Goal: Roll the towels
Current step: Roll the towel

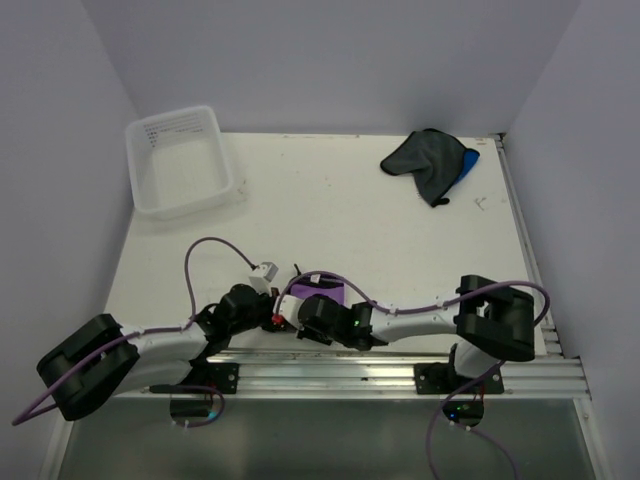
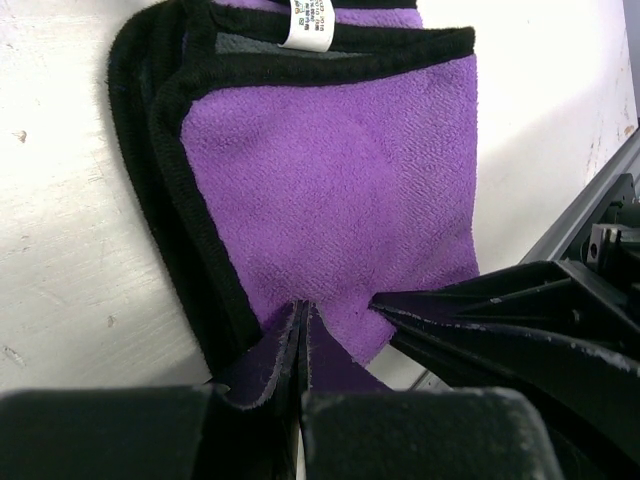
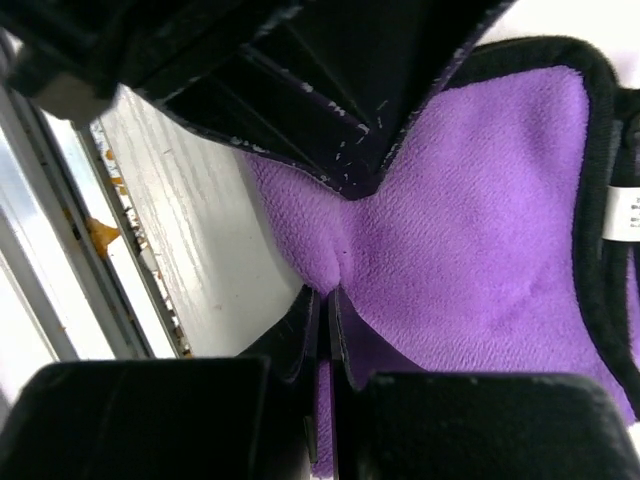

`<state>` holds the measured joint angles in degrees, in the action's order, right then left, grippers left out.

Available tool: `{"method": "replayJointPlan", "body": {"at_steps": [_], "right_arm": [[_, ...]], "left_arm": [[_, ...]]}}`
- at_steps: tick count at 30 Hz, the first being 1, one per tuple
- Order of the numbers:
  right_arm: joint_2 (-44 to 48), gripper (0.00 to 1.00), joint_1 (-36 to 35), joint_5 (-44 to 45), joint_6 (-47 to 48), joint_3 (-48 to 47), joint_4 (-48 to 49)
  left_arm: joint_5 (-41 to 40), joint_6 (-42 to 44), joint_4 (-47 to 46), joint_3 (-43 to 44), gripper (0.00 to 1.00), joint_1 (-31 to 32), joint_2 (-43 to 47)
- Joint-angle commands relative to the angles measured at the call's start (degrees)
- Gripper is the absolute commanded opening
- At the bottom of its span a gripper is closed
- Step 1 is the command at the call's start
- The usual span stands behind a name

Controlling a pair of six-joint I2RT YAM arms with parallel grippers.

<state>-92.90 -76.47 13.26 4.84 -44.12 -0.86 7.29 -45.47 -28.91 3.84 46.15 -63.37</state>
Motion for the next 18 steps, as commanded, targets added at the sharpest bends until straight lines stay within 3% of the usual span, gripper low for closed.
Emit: {"method": "replayJointPlan", "body": {"at_steps": [1, 11, 18], "right_arm": [[0.53, 0.00, 3.94, -12.10, -2.64, 0.17, -2.48], [-2.36, 0.00, 15.20, -34.50, -3.44, -1.23, -2.74], [-10.44, 0.00, 19.94, -51.81, -4.14, -6.93, -6.34]], "left_arm": [[0.80, 0.30, 0.78, -0.59, 0.00, 0.17, 0.88], [-1.31, 0.74, 7.63, 1.87, 0.00, 0.17, 8.52], [-2.63, 2.23, 13.26, 3.64, 0.00, 0.17, 12.48]]}}
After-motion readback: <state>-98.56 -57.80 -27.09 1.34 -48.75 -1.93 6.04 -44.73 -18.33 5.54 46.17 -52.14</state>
